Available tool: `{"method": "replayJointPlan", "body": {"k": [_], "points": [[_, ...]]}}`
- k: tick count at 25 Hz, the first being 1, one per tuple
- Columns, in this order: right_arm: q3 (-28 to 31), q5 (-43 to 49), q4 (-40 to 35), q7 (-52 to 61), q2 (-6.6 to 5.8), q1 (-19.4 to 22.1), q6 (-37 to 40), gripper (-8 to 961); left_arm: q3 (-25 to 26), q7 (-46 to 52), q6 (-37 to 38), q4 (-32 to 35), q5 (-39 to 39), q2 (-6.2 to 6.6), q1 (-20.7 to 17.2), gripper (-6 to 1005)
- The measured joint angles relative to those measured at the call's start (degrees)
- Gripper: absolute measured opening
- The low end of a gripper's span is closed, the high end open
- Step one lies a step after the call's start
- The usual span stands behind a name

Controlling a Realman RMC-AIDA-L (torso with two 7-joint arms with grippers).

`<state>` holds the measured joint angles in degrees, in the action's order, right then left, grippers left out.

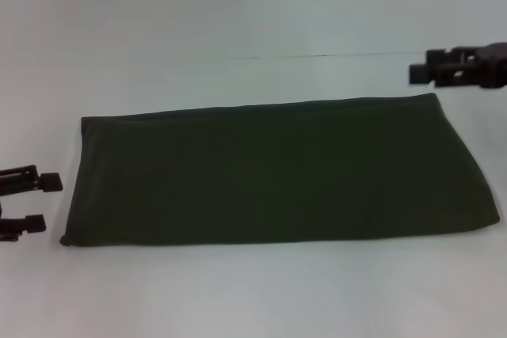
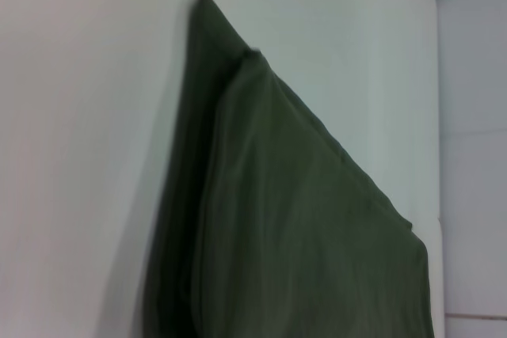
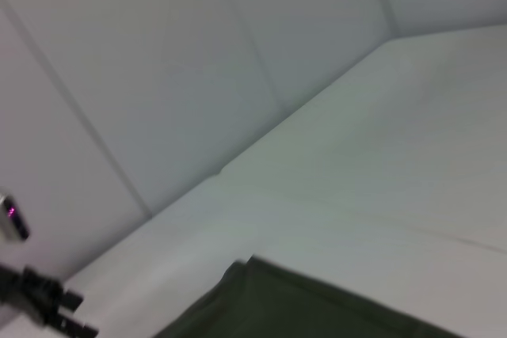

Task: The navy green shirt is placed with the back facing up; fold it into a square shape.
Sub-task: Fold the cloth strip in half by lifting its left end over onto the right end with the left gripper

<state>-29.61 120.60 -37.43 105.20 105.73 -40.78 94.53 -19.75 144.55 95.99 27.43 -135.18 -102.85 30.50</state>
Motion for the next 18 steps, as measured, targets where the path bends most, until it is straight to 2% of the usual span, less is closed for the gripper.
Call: {"method": "replayJointPlan", "body": {"k": [6,13,18], "points": [[-6.30,0.04,0.04,-8.87,0.54,-0.81,2.36,927,-1.12,1.31,-1.67,-0.36,-1.18,0.15,-0.03,900],[-7.44,0.16,-0.33,-17.79,0.71,-1.06,5.00,927,-2.50,4.37,-3.27,-0.41,-4.06,0.30,0.32,900],[-7.47,0.26,-0.36,-20.04,0.77,-1.20,5.46,927,-2.90,5.15,-6.74,-1.65,-4.40,-0.36,1.09,901]]}}
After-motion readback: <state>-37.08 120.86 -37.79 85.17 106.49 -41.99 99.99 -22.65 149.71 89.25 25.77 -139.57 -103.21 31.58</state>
